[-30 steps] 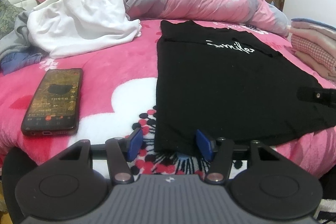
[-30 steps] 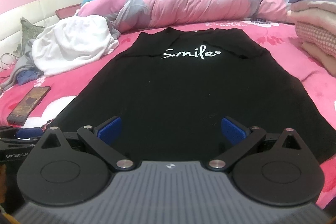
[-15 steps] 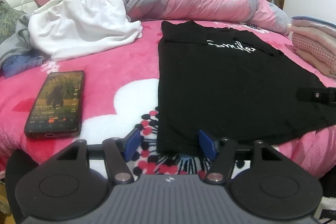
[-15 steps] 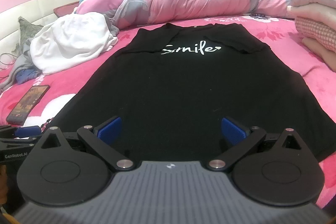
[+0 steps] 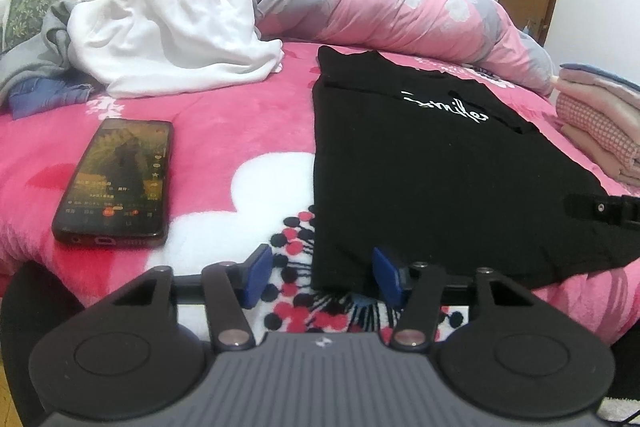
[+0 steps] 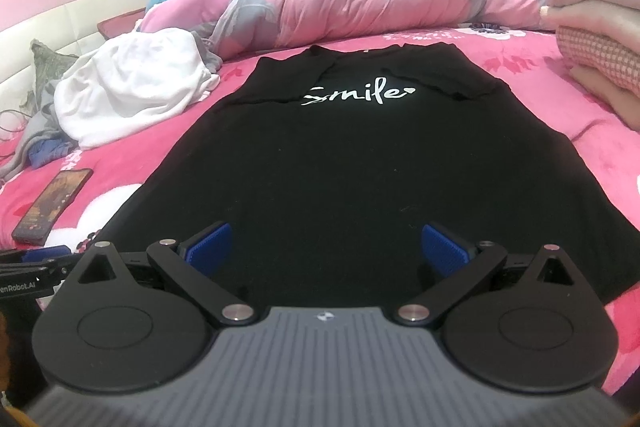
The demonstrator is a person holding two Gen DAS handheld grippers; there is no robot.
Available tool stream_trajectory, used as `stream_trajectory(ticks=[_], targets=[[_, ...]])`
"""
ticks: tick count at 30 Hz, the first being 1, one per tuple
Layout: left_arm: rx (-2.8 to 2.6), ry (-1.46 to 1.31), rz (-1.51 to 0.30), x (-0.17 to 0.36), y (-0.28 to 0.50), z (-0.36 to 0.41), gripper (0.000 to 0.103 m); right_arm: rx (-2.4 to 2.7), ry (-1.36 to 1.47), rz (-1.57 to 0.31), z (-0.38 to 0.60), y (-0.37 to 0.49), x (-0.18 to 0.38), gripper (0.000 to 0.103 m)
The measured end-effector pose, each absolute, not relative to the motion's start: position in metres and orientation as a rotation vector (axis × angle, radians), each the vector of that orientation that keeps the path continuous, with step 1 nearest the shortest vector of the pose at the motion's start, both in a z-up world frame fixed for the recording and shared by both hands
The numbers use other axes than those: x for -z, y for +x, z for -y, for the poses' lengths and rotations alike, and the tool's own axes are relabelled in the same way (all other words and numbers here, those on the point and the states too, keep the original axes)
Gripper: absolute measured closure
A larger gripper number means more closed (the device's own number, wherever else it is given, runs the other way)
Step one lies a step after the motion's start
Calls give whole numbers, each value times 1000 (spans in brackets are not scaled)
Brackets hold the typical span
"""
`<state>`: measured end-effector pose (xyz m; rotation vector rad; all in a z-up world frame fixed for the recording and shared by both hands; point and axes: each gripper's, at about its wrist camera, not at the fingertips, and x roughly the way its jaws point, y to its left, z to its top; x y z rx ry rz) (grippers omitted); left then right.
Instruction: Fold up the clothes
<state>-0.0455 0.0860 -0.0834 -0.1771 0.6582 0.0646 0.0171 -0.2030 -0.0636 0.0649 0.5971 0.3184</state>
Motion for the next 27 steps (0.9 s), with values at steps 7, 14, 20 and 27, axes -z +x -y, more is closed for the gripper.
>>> stream_trajectory(ticks=[7,14,20,27], targets=[[-54,-180,-655,85,-46,-86,70,-322,71,-597,203,17,63,1],[-36,-175,-645,86,-49,-85,90,-333,72,-593,200,16,61,1],[-19,-202,-608,82,-54,-88,97,-354,57,-581,194,14,57,1],[36,-320,-574,75,-58,-101,98,-494,-24,-510,170,0,46,1]])
